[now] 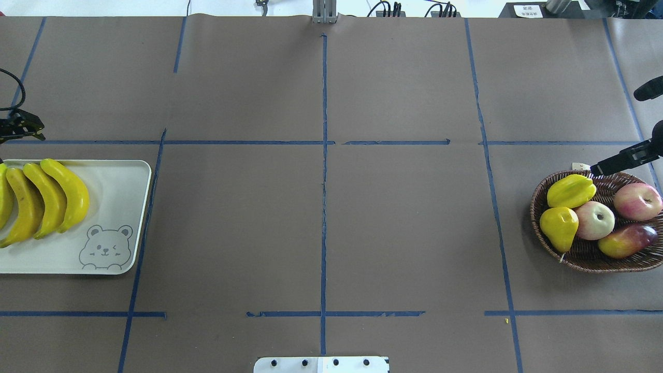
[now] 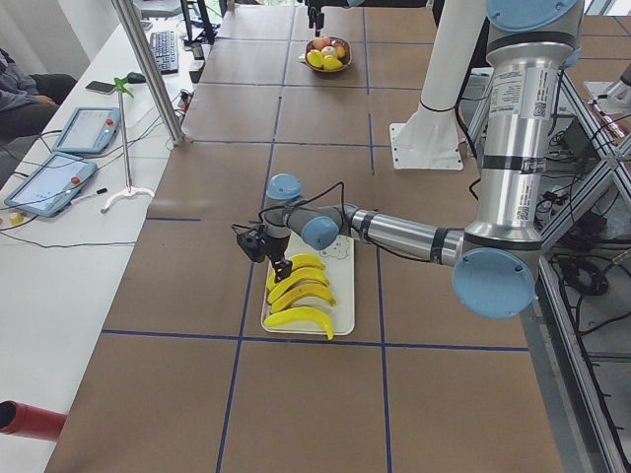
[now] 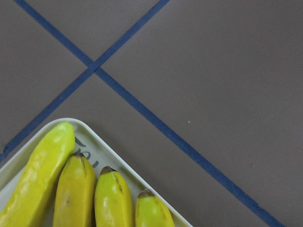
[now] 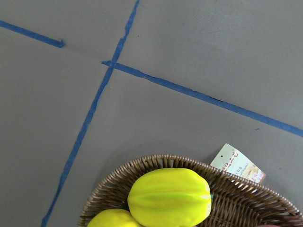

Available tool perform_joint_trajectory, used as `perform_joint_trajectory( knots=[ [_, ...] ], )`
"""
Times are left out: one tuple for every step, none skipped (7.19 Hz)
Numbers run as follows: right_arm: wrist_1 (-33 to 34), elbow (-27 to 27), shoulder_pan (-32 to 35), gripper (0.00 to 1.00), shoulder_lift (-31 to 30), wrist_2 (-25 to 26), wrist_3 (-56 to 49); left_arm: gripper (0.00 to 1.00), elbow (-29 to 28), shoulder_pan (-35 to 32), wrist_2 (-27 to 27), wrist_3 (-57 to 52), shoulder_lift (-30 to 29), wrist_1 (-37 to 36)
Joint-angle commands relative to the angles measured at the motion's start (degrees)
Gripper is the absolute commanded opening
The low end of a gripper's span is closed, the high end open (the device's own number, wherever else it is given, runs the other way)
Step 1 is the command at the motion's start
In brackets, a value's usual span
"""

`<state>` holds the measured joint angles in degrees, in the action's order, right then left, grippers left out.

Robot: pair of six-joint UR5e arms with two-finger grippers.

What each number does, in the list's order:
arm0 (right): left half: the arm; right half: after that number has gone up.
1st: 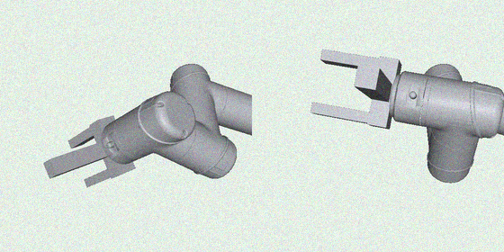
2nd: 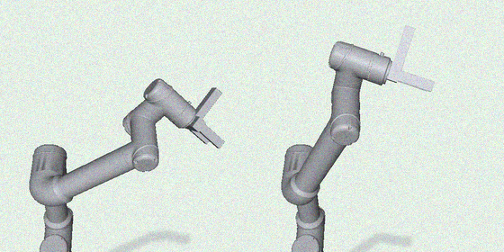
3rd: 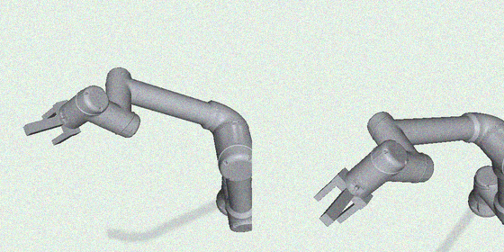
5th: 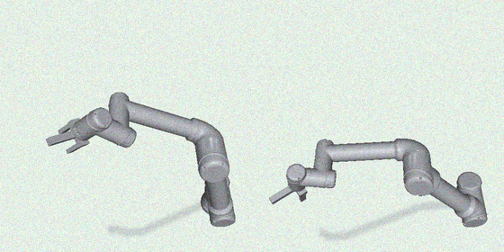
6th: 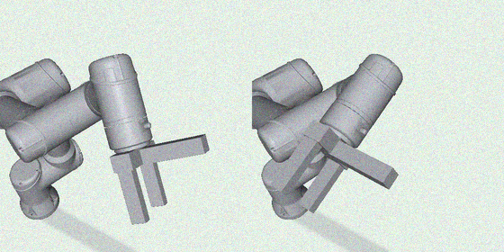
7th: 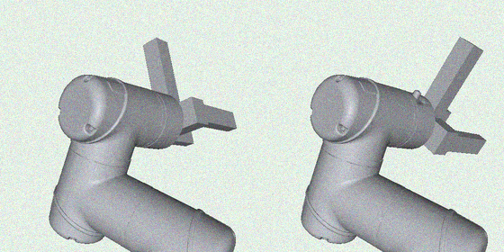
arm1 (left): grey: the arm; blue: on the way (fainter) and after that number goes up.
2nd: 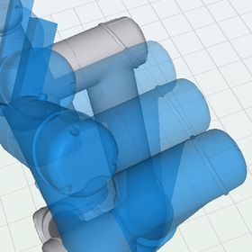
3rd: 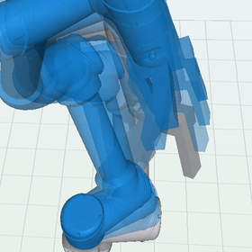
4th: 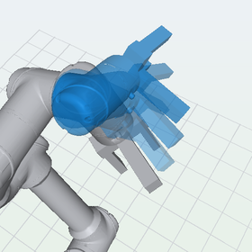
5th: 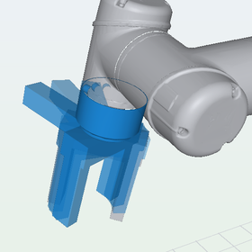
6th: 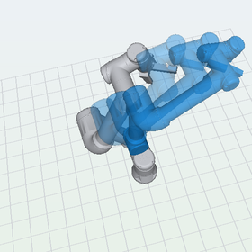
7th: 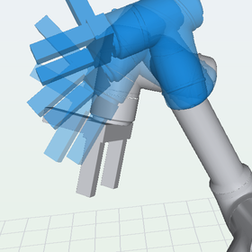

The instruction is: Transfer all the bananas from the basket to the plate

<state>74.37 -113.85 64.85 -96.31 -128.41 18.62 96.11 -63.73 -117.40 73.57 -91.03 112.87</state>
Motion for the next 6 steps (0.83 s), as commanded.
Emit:
perform_joint_trajectory(
  knots=[
    [3.3,0.3,4.3,1.00,-1.8,0.0,-9.4,1.00,2.1,-5.8,-6.7,-19.8,3.4,-0.1],
    [5.0,0.5,7.7,1.00,-3.7,-1.0,-15.6,1.00,2.8,-6.8,-6.9,-31.2,5.7,-0.7],
    [7.7,0.8,11.9,1.00,-5.2,-3.1,-22.2,1.00,4.2,-9.2,-6.9,-41.6,5.7,-5.9],
    [14.2,0.7,16.6,1.00,-5.8,-3.5,-31.1,1.00,7.7,-13.0,-6.9,-56.8,5.7,-16.7],
    [22.0,0.8,20.1,1.00,-5.9,-1.7,-38.3,1.00,10.0,-18.0,-6.9,-69.2,5.0,-25.7],
    [27.6,0.5,23.3,1.00,-5.6,1.8,-40.9,1.00,12.1,-20.4,-6.9,-74.7,4.9,-30.3]
  ],
)
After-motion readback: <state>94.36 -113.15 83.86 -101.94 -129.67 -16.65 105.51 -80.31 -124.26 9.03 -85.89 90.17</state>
